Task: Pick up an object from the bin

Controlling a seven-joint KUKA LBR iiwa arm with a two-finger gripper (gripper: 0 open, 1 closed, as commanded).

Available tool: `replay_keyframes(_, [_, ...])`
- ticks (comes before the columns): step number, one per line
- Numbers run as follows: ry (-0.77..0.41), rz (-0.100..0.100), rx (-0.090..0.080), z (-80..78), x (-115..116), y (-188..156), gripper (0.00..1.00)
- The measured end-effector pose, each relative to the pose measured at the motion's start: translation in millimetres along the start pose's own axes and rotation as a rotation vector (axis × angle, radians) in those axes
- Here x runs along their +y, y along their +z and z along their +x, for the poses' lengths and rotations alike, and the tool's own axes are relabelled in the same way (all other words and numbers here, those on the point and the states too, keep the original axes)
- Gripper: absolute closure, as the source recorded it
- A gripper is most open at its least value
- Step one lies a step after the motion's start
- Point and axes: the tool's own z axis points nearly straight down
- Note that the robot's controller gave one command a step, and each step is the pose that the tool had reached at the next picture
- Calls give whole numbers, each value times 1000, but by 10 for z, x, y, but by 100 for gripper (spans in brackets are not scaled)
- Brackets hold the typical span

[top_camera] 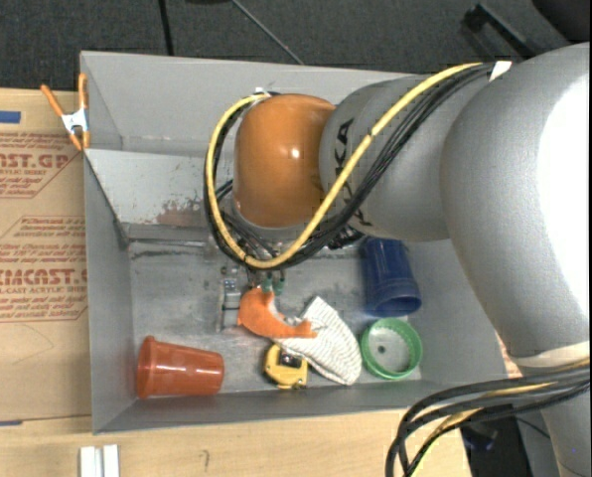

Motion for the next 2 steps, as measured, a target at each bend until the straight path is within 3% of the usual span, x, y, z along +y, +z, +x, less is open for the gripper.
replay_keyframes(1, [15,0,-3,143,-735,666,0])
replay_keyframes(2, [-127,2,-1,114,-822,539,0])
